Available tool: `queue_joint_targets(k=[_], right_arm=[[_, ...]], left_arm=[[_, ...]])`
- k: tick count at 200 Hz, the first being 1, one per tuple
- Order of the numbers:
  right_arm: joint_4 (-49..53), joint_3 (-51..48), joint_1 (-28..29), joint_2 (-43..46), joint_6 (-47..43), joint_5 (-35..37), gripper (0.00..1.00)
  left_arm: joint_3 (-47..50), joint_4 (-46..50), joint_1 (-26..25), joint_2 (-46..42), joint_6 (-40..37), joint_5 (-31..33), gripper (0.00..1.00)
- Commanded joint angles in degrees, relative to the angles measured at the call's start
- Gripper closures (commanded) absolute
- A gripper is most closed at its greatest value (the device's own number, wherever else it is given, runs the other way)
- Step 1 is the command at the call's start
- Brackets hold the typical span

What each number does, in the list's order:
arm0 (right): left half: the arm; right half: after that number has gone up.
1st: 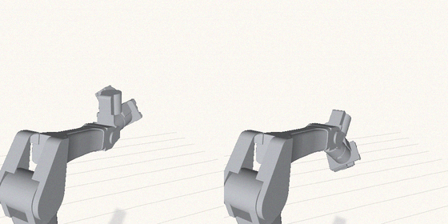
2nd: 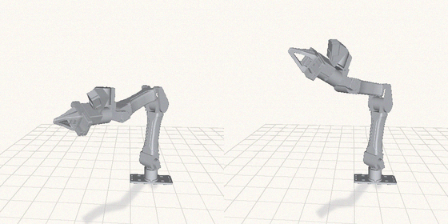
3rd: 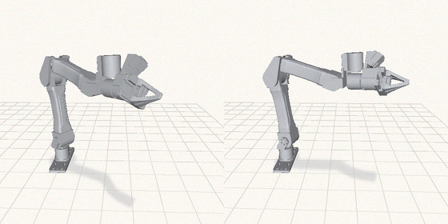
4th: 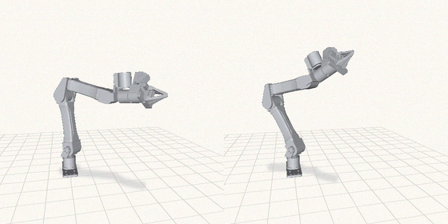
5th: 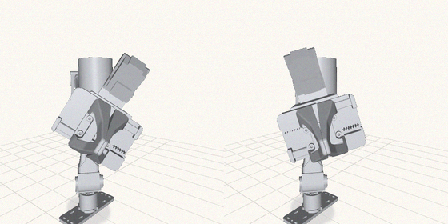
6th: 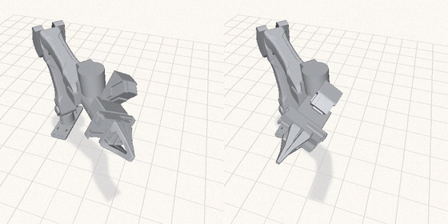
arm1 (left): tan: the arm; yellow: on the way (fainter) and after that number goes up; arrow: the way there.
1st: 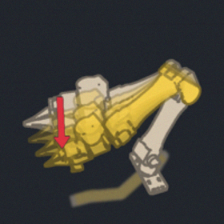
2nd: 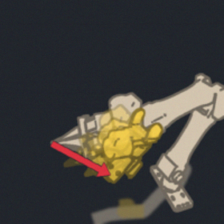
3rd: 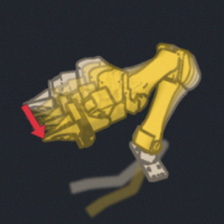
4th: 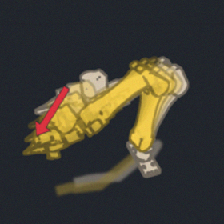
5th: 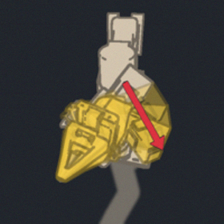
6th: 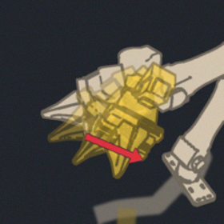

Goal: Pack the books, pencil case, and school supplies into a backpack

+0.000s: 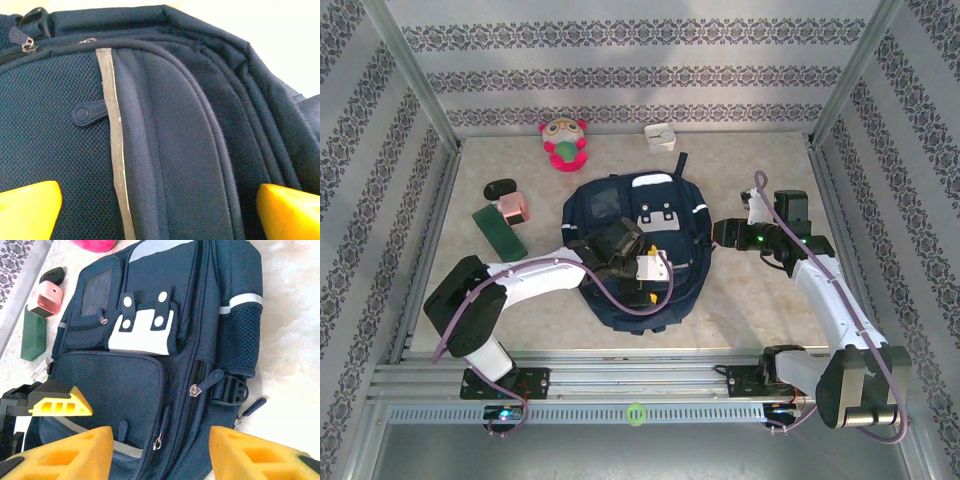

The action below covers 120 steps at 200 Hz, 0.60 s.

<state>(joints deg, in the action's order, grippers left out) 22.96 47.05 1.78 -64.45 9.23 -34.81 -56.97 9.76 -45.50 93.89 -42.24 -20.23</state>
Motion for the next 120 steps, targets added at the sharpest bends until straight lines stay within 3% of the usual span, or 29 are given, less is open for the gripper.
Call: queue_joint_targets(k=[1, 13, 24, 32, 40, 57, 69, 77, 120], right_arm=[[0.0, 0.9, 0.9, -0.3, -1.7, -1.1, 0.47], [0.0, 0.9, 0.9, -0.3, -1.9, -1.2, 0.46], [0.1, 0.8, 0.9, -0.2, -2.6, -1.1, 0.46], [0.3, 0.8, 0.9, -0.1, -3.1, -1.1, 0.46], [0.5, 0.8, 0.9, 0.0, -3.9, -1.0, 0.46], [1.0, 1.1, 0.8, 0.3, -5.7, 0.2, 0.46], [-0.1, 0.9, 0.8, 0.2, -6.0, 3.1, 0.45], [-1.3, 0.8, 0.5, 0.2, -6.2, 4.4, 0.46], [-0.1, 4.7, 0.0, -4.0, -20.1, -3.5, 0.44]], left_arm=[[-1.4, -2.0, -1.4, 3.2, -0.4, 7.1, 0.0], [-1.4, -3.9, -1.5, 4.5, 0.6, 10.8, 0.02], [-1.3, -5.6, -1.5, 4.9, 1.9, 12.4, 0.12], [-0.7, -6.5, -1.5, 4.4, 2.0, 12.0, 0.25], [0.1, -7.8, -1.5, 3.3, 3.1, 11.5, 0.48], [2.0, -9.3, -1.4, -0.8, 5.1, 8.5, 0.81], [4.3, -11.5, -1.1, -4.9, 6.8, 5.7, 0.96], [6.0, -13.1, -0.6, -7.8, 8.1, 2.8, 1.0], [9.5, -13.0, 5.3, -18.8, 14.1, -10.4, 1.0]])
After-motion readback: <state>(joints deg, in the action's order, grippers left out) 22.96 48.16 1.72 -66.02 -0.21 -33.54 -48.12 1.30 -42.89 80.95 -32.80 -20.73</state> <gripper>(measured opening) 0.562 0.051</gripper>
